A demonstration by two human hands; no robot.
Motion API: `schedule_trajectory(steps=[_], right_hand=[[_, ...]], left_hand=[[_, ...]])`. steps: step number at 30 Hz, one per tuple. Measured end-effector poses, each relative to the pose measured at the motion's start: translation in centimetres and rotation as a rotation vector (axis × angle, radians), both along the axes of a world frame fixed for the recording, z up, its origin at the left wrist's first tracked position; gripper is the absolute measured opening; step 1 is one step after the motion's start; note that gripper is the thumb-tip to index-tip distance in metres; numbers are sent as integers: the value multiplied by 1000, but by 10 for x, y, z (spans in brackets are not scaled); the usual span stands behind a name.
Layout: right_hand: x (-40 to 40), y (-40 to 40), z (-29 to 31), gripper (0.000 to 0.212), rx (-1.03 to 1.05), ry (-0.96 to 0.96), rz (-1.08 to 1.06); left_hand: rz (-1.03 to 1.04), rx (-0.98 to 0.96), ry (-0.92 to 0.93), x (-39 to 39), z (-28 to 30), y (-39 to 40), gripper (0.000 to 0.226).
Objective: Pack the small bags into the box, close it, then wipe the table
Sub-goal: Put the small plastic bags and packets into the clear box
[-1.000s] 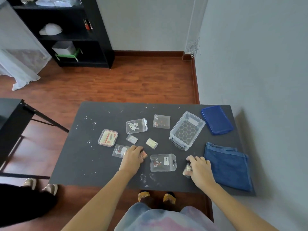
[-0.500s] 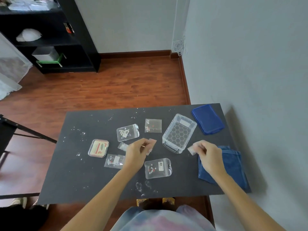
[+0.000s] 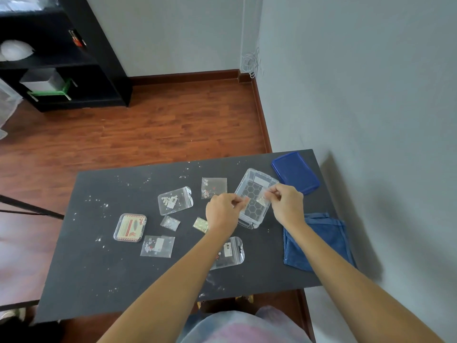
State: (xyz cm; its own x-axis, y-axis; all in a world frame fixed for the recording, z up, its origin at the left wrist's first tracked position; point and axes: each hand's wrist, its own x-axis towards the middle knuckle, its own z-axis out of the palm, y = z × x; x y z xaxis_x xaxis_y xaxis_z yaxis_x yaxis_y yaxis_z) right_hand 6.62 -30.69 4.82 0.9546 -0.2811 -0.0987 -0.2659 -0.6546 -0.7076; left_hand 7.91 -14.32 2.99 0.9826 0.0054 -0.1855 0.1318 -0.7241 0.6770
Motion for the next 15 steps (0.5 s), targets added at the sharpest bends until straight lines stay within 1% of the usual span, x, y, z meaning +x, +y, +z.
schedule_trajectory(steps=[3,5,8,10,12,14,15], right_hand=[[1,4,1,7,0,-15,17],[1,7,2,8,12,-25,27],[1,10,2,10,9,-23,49],[1,12,1,15,-1,-22,63],[0,14,0,21,-31,-15,86],[-1,16,-1,24,-61,-4,106],[-2,17,-2,24,-66,4,111]], left_hand=[[-38,78,-48,1,0,-1,29],[-38,72,-95,1,0,2,24],[30,8,-182,-6,-2,19,19],[96,26,-241,-14,-9,40,14],[74,120,-181,-22,-21,64,21],[-53,212,-64,-28,-33,82,34],[-122,219,-22,-30,-37,88,39]])
